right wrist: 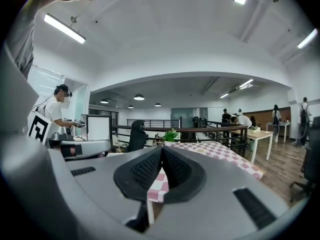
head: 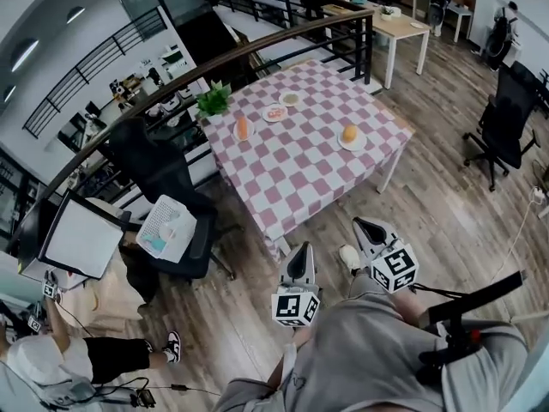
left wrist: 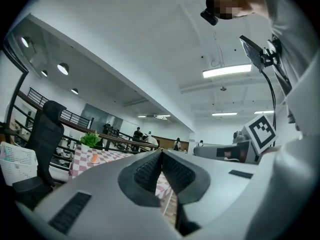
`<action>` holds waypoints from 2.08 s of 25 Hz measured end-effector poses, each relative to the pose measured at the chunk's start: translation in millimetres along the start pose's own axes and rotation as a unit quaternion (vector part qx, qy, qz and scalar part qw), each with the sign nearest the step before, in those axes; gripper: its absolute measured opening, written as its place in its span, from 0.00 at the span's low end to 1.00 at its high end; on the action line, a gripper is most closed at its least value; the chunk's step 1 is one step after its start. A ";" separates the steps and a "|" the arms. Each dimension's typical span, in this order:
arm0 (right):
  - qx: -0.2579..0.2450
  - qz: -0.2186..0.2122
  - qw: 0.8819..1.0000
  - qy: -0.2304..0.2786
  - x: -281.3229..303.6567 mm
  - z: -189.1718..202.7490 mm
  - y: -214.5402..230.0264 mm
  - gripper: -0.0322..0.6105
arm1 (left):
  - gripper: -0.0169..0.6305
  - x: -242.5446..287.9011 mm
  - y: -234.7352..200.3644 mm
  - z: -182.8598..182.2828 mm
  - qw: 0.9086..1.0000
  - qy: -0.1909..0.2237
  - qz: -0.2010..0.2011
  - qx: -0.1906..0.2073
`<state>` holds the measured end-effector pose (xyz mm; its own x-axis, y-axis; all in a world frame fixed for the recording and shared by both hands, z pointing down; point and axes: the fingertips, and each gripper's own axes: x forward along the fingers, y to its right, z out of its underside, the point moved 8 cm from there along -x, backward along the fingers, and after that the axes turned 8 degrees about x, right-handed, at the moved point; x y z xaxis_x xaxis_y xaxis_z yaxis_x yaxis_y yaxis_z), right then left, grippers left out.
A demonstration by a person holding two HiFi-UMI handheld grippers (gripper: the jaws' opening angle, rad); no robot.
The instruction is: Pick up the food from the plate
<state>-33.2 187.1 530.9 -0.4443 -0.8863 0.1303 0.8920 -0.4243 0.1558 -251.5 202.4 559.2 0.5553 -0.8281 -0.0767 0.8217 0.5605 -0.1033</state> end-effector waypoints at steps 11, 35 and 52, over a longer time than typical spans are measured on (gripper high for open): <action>-0.015 -0.071 0.997 0.006 149.1 -34.0 130.8 0.07 | 0.04 142.8 -43.0 3.3 0.996 -0.025 -0.086 -0.001; -0.043 -0.139 0.989 -0.026 315.8 -84.8 276.0 0.07 | 0.04 348.9 -61.3 -26.2 0.985 -0.042 -0.142 0.089; -0.019 -0.263 0.964 -0.037 331.1 -90.0 220.0 0.07 | 0.04 347.5 -105.8 -26.3 0.983 -0.008 -0.174 0.059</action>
<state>23.3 -216.4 520.2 -0.8395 -0.5316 0.1121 0.5433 -0.8194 0.1829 -148.9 -144.5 517.4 0.2389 -0.9701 -0.0420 0.9709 0.2393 -0.0047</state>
